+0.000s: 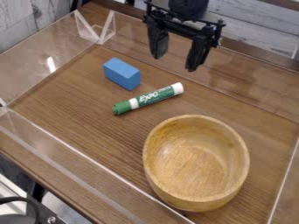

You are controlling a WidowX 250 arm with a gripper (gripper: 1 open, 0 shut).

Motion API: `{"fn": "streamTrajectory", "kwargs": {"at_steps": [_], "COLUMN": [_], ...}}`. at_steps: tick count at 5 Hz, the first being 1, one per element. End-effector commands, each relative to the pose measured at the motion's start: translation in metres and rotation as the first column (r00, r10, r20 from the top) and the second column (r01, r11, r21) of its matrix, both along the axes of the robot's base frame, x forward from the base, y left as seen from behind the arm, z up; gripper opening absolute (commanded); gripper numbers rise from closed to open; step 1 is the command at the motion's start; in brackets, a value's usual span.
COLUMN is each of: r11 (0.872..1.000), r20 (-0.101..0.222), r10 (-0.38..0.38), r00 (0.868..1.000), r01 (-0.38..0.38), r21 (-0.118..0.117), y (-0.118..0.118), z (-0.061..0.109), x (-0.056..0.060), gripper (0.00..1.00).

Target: Put the green marker in the brown bowl

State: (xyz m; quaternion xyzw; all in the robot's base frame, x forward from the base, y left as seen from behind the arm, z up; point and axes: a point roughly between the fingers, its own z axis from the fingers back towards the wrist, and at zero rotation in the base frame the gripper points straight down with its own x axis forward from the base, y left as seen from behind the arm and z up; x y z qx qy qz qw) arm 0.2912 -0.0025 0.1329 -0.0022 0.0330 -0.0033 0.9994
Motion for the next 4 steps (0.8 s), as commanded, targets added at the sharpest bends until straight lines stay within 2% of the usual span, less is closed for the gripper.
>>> {"fn": "streamTrajectory", "kwargs": {"at_steps": [1,2,3,4], "r11": [0.999,0.989,0.974,0.953], "r20": [-0.014,-0.016,-0.012,-0.007], "r10": [-0.05,-0.148,-0.228,-0.303], "r00": [0.999,0.989,0.974,0.953], "r01": [0.05,0.148,0.228,0.303], "r21": [0.0,0.005,0.009,0.019], "y": [0.003,0.01,0.015,0.02], "z": [-0.008,-0.02,-0.025,-0.03], "x": [-0.001,-0.005,-0.006,-0.008], "gripper": [1.0,1.0,1.0,1.0]}}
